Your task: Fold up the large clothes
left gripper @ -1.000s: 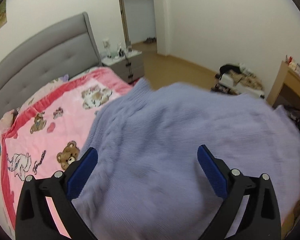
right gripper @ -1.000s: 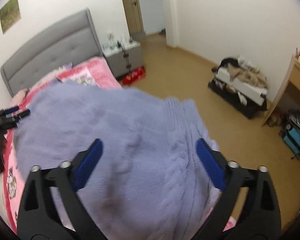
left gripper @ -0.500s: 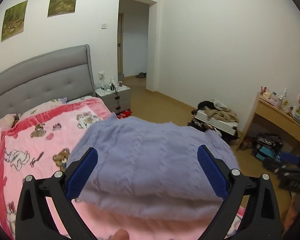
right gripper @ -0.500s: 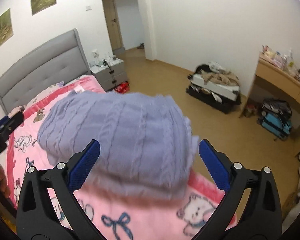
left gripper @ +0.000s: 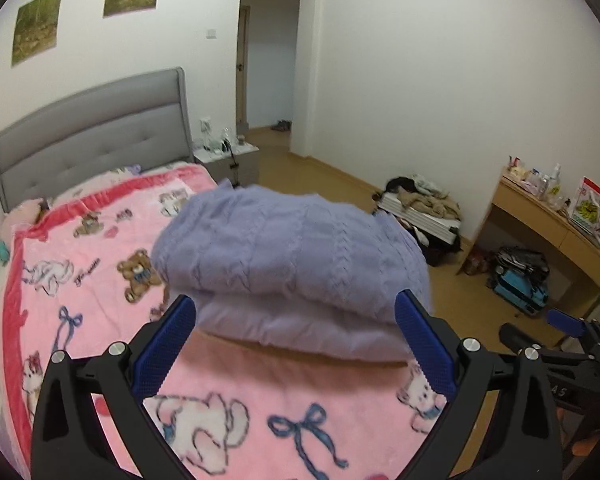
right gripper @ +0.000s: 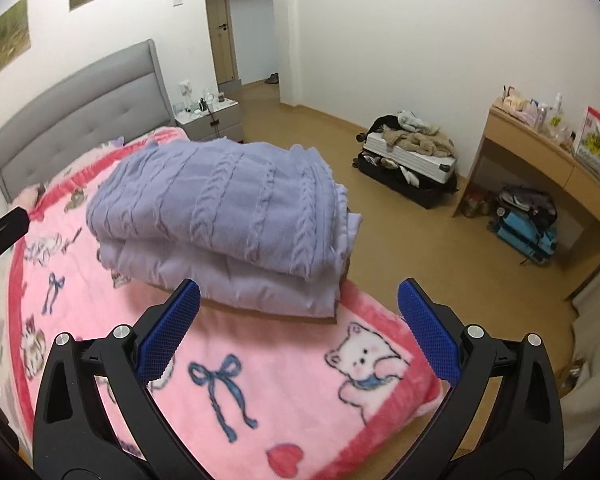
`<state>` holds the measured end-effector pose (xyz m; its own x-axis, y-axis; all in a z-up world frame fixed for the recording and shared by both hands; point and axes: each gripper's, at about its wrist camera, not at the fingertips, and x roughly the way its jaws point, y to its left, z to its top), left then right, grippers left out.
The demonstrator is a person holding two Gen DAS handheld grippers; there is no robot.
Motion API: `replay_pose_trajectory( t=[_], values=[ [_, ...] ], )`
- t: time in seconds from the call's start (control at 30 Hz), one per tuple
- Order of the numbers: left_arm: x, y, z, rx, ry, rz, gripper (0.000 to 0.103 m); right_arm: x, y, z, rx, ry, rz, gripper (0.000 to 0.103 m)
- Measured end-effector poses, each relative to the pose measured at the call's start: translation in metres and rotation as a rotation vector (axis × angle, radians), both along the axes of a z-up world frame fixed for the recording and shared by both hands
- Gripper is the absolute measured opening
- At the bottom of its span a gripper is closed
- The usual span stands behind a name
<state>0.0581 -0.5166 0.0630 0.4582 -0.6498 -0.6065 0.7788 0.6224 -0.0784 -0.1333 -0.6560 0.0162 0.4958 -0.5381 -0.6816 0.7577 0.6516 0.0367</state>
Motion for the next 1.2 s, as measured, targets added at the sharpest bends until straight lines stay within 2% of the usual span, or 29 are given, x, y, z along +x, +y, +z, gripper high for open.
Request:
replay_pose_trajectory(
  t=[0.1, 0.3, 0.43, 0.67, 1.2],
  values=[
    [-0.004, 0.003, -0.004, 0.014, 0.028, -0.002, 0.098, -0.005, 0.009, -0.001, 0.008, 0.015, 0.017, 0.095],
    [-0.016, 0.007, -0.010, 0.044, 0.013, 0.004, 0.098, -0.010, 0.013, -0.002, 0.006, 0.024, 0.024, 0.095],
    [-0.011, 0.008, -0.012, 0.040, 0.061, 0.004, 0.098, -0.008, 0.013, -0.003, 0.008, 0.024, 0.035, 0.095],
    [-0.007, 0.002, -0.014, 0.057, 0.033, 0.020, 0.098, 0.002, 0.012, -0.005, 0.004, 0.037, 0.053, 0.095],
    [0.000, -0.007, -0.022, 0.068, 0.036, 0.013, 0.098, 0.011, 0.003, -0.009, 0.019, 0.042, 0.055, 0.095]
  ],
)
